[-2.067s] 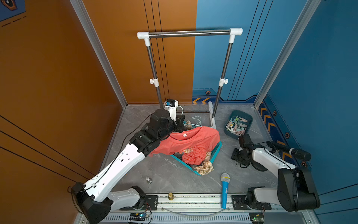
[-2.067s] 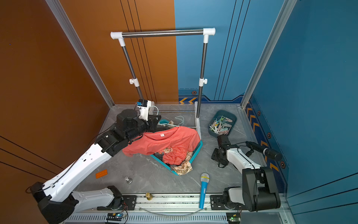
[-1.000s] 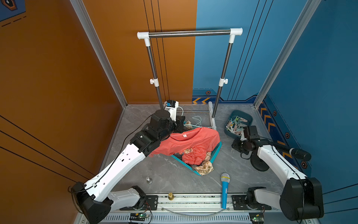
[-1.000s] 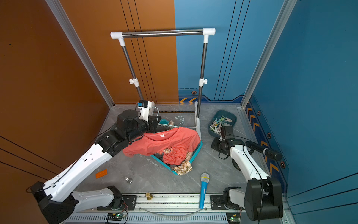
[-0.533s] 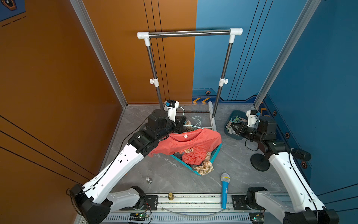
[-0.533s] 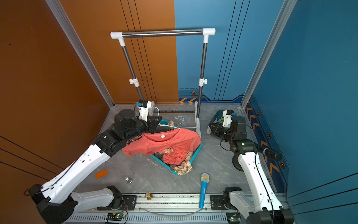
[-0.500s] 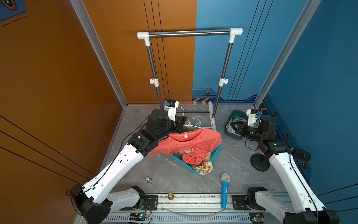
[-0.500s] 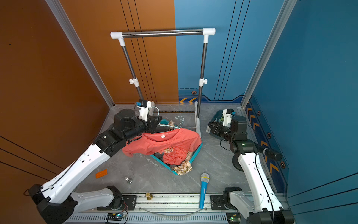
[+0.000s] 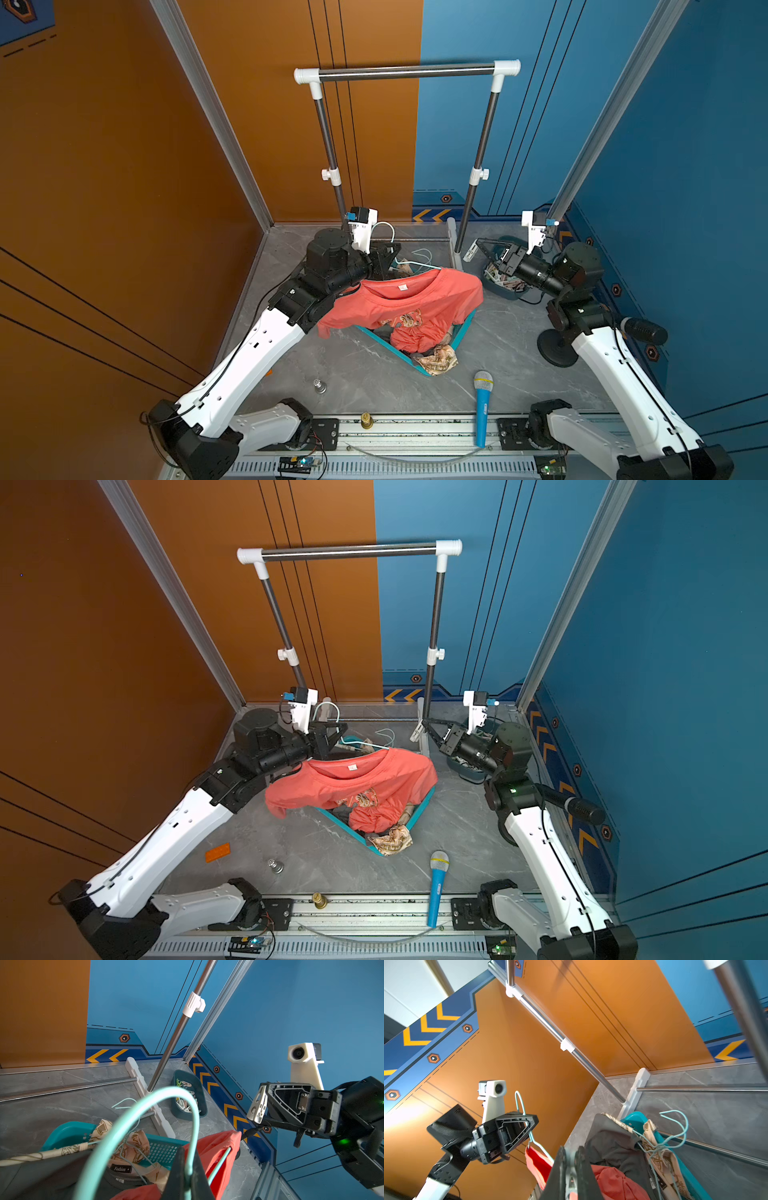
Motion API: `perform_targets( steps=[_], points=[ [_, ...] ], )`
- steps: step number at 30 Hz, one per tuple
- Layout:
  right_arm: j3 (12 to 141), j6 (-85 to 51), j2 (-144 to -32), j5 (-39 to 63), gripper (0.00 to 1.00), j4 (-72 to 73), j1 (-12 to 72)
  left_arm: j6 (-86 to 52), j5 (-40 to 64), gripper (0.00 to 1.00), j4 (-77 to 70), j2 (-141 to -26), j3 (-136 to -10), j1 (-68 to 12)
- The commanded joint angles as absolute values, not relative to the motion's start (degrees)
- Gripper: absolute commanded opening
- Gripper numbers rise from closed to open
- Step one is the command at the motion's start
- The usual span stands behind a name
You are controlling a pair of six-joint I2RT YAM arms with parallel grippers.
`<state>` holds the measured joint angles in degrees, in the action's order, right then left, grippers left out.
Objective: Use clothespins to secure the t-shirt on both sides of the hanger
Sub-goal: Clamp the T-shirt on the hanger.
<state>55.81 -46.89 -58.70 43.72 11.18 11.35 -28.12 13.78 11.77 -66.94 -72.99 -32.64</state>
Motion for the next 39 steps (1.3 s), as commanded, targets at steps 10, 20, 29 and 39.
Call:
perform_targets(
  steps=[10, 20, 29, 39],
  points=[
    [53.6, -47.2, -59.3, 46.0, 0.09, 14.1, 14.1, -31.2, 17.1, 0.03, 7.0, -64.4, -74.1, -31.0],
    [53.5, -45.5, -56.6, 46.9, 0.08, 10.9, 13.0, -31.7, 17.5, 0.03, 6.6, -64.2, -74.0, -30.5],
    [54.0, -45.9, -57.0, 50.0, 0.05, 12.1, 9.2, -31.9, 18.4, 0.04, 6.4, -64.9, -74.4, -30.3],
    [55.3, -42.3, -58.3, 55.3, 0.03, 8.9, 9.3, -32.4, 18.9, 0.04, 6.3, -65.3, -74.8, -30.0]
  ],
)
